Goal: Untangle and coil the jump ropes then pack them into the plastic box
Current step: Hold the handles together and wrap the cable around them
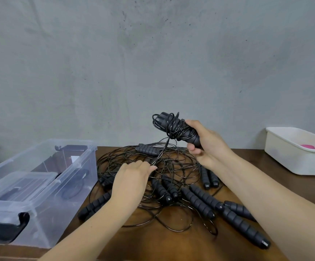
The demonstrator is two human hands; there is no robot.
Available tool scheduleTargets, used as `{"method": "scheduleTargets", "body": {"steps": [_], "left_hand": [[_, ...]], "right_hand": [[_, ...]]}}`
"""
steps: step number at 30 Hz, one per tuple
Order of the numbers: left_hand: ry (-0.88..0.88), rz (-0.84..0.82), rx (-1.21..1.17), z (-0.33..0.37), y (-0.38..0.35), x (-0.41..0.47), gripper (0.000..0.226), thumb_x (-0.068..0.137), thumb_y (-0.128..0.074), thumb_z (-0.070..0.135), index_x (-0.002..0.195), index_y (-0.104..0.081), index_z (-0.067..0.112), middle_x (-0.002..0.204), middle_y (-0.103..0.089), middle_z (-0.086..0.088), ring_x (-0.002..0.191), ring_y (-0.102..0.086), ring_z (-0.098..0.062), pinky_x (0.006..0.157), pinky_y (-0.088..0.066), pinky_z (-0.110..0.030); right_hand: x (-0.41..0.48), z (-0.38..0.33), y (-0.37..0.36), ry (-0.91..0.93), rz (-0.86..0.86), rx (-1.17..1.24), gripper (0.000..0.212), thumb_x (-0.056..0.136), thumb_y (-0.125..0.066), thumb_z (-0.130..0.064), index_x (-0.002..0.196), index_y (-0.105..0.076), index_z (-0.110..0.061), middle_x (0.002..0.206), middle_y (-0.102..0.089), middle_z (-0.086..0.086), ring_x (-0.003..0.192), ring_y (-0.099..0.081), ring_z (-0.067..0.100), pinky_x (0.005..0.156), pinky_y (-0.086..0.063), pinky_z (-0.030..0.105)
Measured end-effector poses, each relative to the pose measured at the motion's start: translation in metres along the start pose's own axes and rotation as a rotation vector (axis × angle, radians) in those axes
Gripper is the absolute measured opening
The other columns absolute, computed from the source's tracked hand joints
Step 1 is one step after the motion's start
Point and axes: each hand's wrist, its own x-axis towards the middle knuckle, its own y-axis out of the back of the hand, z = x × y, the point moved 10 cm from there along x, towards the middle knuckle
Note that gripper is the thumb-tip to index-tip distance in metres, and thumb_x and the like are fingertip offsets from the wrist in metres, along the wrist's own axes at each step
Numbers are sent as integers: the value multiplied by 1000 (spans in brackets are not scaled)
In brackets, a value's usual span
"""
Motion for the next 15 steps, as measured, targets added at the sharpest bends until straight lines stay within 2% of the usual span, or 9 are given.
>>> {"method": "scheduleTargets", "body": {"steps": [2, 4, 6, 8, 11, 13, 15], "left_hand": [[47, -124, 47, 4, -14, -4, 35, 104, -63, 39, 74, -52, 25, 56, -45, 8, 47, -55, -21, 49, -41, -33], [70, -234, 14, 14, -24, -15, 38, 109, -51, 47, 79, -43, 25, 58, -38, 8, 52, -58, -23, 53, -43, -33], [25, -266, -36, 30, -24, -28, 40, 111, -34, 54, 84, -40, 26, 63, -46, 8, 55, -58, -21, 56, -47, -35], [-94, -229, -80, 49, -14, -35, 39, 110, -34, 55, 82, -36, 28, 60, -49, 9, 48, -52, -16, 48, -46, -33], [-212, -113, -64, 58, 10, -30, 37, 109, -40, 46, 79, -28, 28, 57, -43, 10, 43, -44, -15, 43, -32, -27], [-236, -61, -41, 58, 29, -20, 38, 110, -40, 46, 77, -33, 28, 60, -43, 9, 44, -43, -15, 43, -32, -28], [-219, 5, -24, 49, 48, -3, 42, 111, -38, 48, 75, -43, 25, 62, -43, 8, 44, -42, -15, 40, -37, -31]], "right_hand": [[-2, 4, -6, -35, -33, 25, 32, 90, -84, -31, 102, -66, -8, 75, -70, 6, 44, -43, 16, 31, -27, 20], [-5, 10, -11, -78, -64, 43, 28, 91, -82, -30, 98, -66, -9, 75, -70, 6, 41, -42, 15, 31, -26, 19], [-7, 16, -13, -114, -71, 61, 24, 91, -83, -28, 93, -67, -10, 75, -71, 6, 40, -42, 14, 30, -25, 18], [-4, 19, -9, -113, -41, 60, 25, 89, -84, -27, 94, -68, -9, 76, -72, 7, 41, -43, 15, 31, -26, 18], [7, 19, 10, -29, 49, -27, 35, 87, -87, -29, 102, -69, -3, 82, -73, 13, 43, -47, 18, 31, -30, 21], [13, 16, 21, 69, 96, -151, 44, 88, -88, -34, 108, -70, 1, 88, -76, 17, 43, -50, 20, 32, -33, 23], [14, 14, 24, 169, 106, -291, 45, 89, -87, -40, 105, -72, -1, 95, -79, 19, 43, -52, 22, 34, -36, 25]]}}
